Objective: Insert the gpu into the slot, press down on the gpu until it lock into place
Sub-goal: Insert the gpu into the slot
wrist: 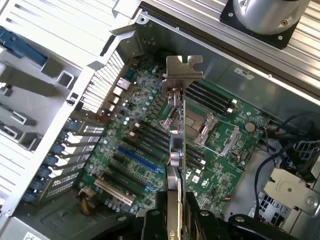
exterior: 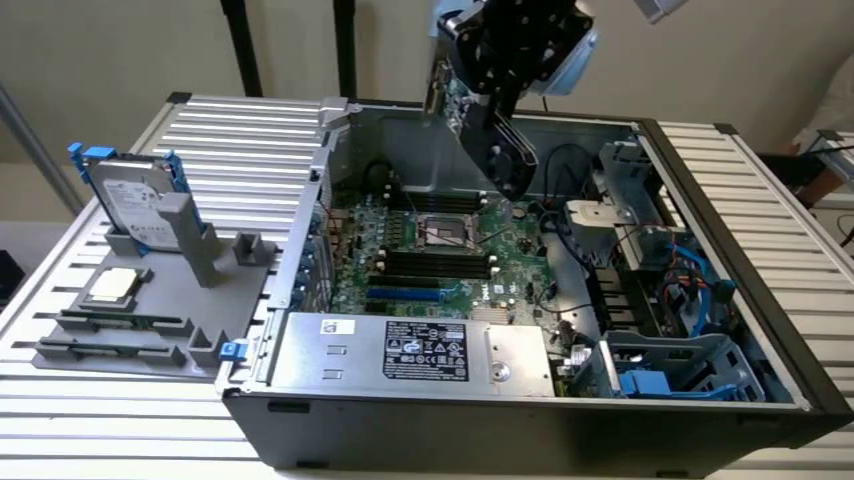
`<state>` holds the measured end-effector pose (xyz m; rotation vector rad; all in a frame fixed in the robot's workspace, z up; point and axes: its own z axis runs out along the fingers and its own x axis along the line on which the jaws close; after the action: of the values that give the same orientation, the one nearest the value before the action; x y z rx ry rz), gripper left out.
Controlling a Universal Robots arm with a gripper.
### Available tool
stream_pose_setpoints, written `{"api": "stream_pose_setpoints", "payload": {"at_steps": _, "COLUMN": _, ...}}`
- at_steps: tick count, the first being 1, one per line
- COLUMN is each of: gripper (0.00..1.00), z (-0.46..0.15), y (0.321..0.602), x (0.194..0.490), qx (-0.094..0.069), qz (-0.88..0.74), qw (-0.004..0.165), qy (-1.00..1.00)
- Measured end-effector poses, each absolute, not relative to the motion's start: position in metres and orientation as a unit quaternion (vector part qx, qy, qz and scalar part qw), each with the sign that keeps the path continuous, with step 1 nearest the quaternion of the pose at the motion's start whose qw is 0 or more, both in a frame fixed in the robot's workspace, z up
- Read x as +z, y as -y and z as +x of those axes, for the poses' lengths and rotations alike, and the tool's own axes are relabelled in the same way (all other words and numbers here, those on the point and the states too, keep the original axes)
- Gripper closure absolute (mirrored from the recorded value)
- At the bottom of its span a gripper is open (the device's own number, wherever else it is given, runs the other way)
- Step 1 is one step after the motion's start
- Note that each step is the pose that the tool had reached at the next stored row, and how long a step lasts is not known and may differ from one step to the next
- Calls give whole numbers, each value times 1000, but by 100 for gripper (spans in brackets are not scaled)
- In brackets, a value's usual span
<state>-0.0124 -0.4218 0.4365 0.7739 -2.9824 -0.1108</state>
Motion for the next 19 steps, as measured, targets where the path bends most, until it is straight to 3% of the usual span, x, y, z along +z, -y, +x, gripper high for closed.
{"api": "stream_pose_setpoints", "payload": {"at_steps": 19, "gripper": 74, "z": -12, "y": 422, "x": 435, "qx": -54, "qz": 393, "qw": 17, "qy": 918}}
